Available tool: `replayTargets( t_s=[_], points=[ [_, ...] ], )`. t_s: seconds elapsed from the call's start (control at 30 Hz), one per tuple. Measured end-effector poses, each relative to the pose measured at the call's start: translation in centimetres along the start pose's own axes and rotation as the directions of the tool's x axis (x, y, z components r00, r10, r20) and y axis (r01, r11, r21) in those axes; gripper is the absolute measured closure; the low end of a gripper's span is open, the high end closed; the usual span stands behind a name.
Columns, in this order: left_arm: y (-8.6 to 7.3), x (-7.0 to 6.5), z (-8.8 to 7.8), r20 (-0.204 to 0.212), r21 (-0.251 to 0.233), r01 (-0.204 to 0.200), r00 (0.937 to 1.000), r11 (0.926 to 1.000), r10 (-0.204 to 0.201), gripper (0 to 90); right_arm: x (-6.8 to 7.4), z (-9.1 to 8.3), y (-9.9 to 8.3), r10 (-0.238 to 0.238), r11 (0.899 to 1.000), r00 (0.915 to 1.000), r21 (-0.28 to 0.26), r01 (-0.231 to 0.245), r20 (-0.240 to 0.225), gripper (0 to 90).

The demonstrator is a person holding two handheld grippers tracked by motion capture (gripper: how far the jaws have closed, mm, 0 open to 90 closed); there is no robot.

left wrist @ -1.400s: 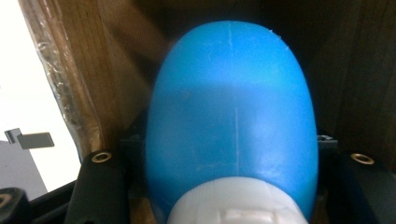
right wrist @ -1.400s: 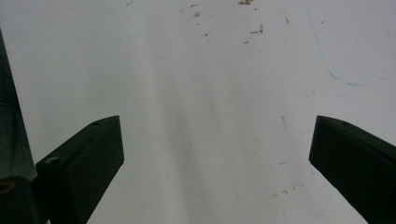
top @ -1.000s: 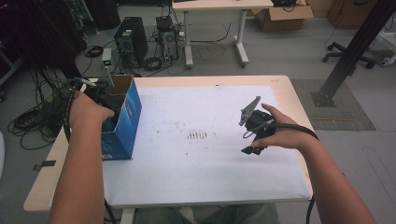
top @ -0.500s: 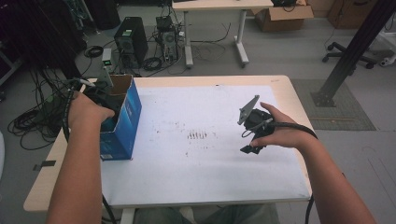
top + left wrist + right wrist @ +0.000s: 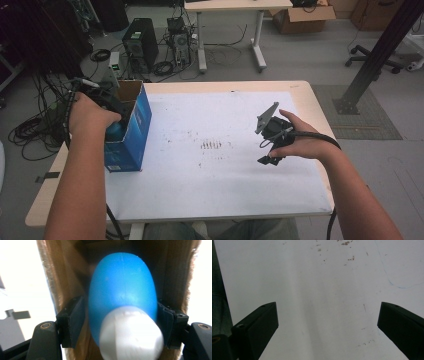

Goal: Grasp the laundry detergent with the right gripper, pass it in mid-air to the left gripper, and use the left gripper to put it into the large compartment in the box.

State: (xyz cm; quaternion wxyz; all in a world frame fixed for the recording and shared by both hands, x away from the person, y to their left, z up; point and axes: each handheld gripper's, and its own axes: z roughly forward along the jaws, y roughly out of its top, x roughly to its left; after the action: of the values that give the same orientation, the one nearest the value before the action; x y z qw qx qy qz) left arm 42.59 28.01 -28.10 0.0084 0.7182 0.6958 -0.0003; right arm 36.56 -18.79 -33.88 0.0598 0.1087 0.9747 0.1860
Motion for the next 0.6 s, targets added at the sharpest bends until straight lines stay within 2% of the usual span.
replayTargets(
  t_s=[0.27,0.33,0.4,0.6],
  points=[
    [-0.2,-0.3,-2.1,-0.013,-0.031,0.003,0.9999,0.9995,-0.004,27.0,0.0,-0.5,0.0,-0.003,1.0,1.0,-0.007,0.003,0.008,3.5],
    [-0.3,-0.4,-2.6,-0.015,-0.03,0.004,0.9999,0.9995,-0.004,22.8,0.0,-0.7,0.0,-0.006,1.0,1.0,-0.008,0.006,0.008,3.5],
    [-0.5,-0.5,-3.2,-0.007,-0.039,-0.003,1.0,0.9992,0.003,21.2,0.0,-0.8,0.1,-0.005,1.0,0.9999,-0.008,0.005,0.01,3.5],
    [-0.8,-0.9,-4.9,-0.022,-0.054,-0.022,0.9995,0.9983,0.021,15.2,-0.1,-1.4,0.4,-0.012,1.0,0.9998,-0.013,0.012,0.015,3.5]
  ],
)
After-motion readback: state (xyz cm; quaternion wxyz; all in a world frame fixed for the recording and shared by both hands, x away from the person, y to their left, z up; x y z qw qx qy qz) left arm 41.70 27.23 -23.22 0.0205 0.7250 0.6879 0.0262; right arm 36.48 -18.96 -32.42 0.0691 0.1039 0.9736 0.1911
